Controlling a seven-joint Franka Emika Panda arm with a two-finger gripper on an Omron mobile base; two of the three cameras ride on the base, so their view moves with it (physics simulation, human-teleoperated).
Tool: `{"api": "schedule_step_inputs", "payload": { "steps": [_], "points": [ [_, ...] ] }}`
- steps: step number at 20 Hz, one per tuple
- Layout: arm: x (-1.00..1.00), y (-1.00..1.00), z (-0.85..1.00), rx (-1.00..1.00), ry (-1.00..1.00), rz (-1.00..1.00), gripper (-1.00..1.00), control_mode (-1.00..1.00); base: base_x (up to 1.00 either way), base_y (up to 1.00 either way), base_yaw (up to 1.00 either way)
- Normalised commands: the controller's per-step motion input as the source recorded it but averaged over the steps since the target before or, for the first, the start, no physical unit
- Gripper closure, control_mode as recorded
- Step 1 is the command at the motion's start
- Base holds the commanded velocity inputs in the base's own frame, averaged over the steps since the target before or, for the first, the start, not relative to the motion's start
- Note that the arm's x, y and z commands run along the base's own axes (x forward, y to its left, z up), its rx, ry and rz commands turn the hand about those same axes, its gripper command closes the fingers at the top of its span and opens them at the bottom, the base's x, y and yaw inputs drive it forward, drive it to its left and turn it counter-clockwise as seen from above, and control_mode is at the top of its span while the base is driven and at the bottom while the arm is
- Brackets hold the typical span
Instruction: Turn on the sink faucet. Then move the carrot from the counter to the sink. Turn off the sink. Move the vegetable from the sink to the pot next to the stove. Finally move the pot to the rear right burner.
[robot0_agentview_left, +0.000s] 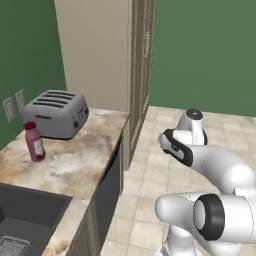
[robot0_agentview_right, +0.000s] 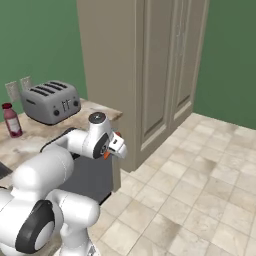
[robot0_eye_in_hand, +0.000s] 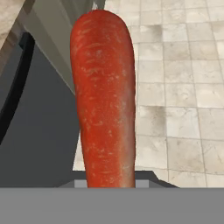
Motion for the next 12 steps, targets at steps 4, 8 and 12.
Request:
{"api": "schedule_step_inputs", "payload": {
  "steps": [4,8,12],
  "points": [
    [0.0,0.0,0.0,0.0,0.0,0.0,1.0,1.0,0.05,-0.19,-0.42],
    [0.0,0.0,0.0,0.0,0.0,0.0,1.0,1.0,0.07,-0.31,-0.42],
    [0.0,0.0,0.0,0.0,0.0,0.0,1.0,1.0,0.09,-0.25,-0.42]
  ]
}}
